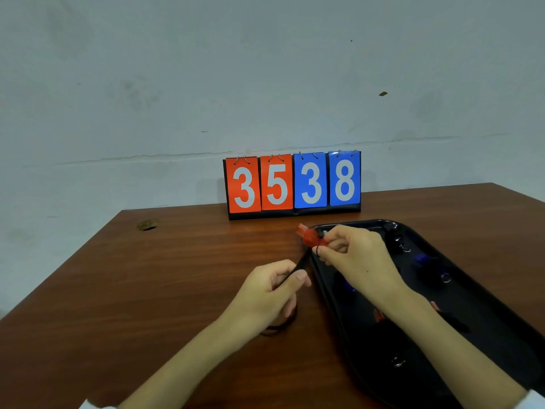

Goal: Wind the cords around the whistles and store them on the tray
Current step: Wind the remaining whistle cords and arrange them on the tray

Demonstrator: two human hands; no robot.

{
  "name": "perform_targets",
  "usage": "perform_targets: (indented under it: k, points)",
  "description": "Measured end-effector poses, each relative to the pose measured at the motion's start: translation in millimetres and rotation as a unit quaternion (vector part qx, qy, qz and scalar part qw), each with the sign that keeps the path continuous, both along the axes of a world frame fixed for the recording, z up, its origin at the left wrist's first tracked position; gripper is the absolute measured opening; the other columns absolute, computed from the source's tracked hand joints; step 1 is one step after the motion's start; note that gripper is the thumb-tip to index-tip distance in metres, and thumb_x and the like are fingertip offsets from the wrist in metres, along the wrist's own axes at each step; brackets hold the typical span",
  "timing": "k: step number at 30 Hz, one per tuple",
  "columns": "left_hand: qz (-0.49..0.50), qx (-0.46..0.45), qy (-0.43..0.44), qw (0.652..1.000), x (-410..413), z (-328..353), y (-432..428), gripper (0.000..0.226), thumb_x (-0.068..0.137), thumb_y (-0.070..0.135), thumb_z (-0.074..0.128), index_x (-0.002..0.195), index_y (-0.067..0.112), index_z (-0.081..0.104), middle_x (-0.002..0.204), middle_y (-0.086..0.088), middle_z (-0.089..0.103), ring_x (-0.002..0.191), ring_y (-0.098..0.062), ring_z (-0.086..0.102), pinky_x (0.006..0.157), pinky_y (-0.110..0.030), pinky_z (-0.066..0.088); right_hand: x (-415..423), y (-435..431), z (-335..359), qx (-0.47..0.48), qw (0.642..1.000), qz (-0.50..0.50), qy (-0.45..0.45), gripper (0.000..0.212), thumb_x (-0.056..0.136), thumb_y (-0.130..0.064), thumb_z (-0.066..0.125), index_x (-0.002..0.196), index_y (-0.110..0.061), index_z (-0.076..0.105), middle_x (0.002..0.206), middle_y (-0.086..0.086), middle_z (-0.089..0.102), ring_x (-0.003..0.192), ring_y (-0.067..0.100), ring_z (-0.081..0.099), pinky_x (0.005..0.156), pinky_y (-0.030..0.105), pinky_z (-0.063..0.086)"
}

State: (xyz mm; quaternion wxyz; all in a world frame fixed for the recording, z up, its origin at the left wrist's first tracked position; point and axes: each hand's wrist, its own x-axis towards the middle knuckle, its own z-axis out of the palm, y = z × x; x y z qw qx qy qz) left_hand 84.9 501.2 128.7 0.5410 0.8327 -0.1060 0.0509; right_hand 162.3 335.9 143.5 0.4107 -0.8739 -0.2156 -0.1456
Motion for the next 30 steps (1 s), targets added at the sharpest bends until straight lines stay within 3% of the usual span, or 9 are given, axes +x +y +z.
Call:
perform_targets:
  k: [3,7,10,13,18,23,26,28,30]
  points:
    - [0.015,0.034,-0.042,0.998,-1,2,4,0.020,0.091,0.029,0.056,0.082,0.014,0.064,0.048,0.006,0.051,0.045,-0.006,0.045,0.052,-0.021,0.039,-3,2,-3,-0.094,0.995,0.026,-0.028,0.015,0.080,-0.027,0.071,0.093,-0.021,0.068,0.082,-0.009,0.067,0.076,0.001,0.060,0.078,0.016,0.050]
    - [0.023,0.049,-0.069,0.996,-1,8,12,0.014,0.084,0.027,0.066,0.076,0.016,0.068,0.059,-0.001,0.059,0.054,-0.007,0.050,0.052,-0.019,0.040,-7,4,-1,-0.173,0.978,0.114,-0.002,0.014,0.082,-0.026,0.069,0.095,-0.023,0.069,0.082,-0.014,0.064,0.075,-0.003,0.058,0.074,0.012,0.047]
    - [0.050,0.058,-0.071,0.995,1,10,17,0.013,0.082,0.027,0.069,0.072,0.019,0.068,0.059,0.000,0.062,0.051,-0.005,0.051,0.049,-0.017,0.039,-9,5,-2,-0.193,0.964,0.179,0.033,0.011,0.079,-0.026,0.072,0.089,-0.022,0.071,0.076,-0.015,0.063,0.073,0.000,0.060,0.073,0.019,0.051]
    - [0.082,0.082,-0.089,0.989,5,11,25,0.016,0.081,0.030,0.069,0.067,0.022,0.067,0.059,0.006,0.063,0.051,-0.001,0.052,0.050,-0.015,0.040,-11,4,0,-0.136,0.949,0.250,0.135,0.008,0.077,-0.018,0.075,0.084,-0.015,0.072,0.075,-0.002,0.070,0.070,0.008,0.067,0.074,0.025,0.056]
    - [0.099,0.068,-0.088,0.989,11,6,29,0.017,0.080,0.035,0.068,0.073,0.020,0.065,0.054,0.003,0.060,0.047,-0.004,0.050,0.050,-0.015,0.040,-17,2,11,-0.042,0.901,0.352,0.250,0.007,0.078,-0.004,0.071,0.081,-0.011,0.070,0.081,0.006,0.072,0.074,0.018,0.069,0.070,0.022,0.055]
    - [0.060,0.025,-0.057,0.996,11,6,25,0.030,0.083,0.038,0.056,0.069,0.012,0.058,0.045,0.002,0.053,0.040,-0.006,0.046,0.049,-0.011,0.039,-15,0,15,0.032,0.895,0.370,0.248,0.010,0.079,-0.004,0.068,0.088,-0.006,0.070,0.079,0.006,0.072,0.073,0.018,0.069,0.069,0.024,0.056]
    - [0.026,0.017,-0.041,0.999,11,4,22,0.034,0.091,0.031,0.048,0.063,0.014,0.057,0.051,0.004,0.057,0.049,-0.008,0.051,0.052,-0.014,0.042,-14,-1,19,0.077,0.905,0.348,0.231,0.009,0.078,-0.005,0.068,0.086,-0.008,0.070,0.077,0.005,0.072,0.071,0.017,0.070,0.067,0.023,0.056]
    - [0.016,0.002,0.003,1.000,10,2,20,0.039,0.096,0.023,0.044,0.060,0.016,0.056,0.058,0.005,0.058,0.059,-0.011,0.055,0.061,-0.017,0.045,-14,-1,19,0.090,0.911,0.339,0.218,0.009,0.078,-0.004,0.067,0.086,-0.007,0.070,0.077,0.006,0.072,0.071,0.016,0.070,0.067,0.023,0.056]
    - [0.002,-0.044,0.057,0.997,8,2,17,0.042,0.099,0.021,0.040,0.060,0.013,0.053,0.062,-0.002,0.056,0.057,-0.012,0.054,0.060,-0.019,0.044,-14,0,18,0.099,0.915,0.328,0.213,0.009,0.078,-0.003,0.067,0.087,-0.005,0.070,0.078,0.008,0.072,0.071,0.017,0.070,0.068,0.023,0.056]
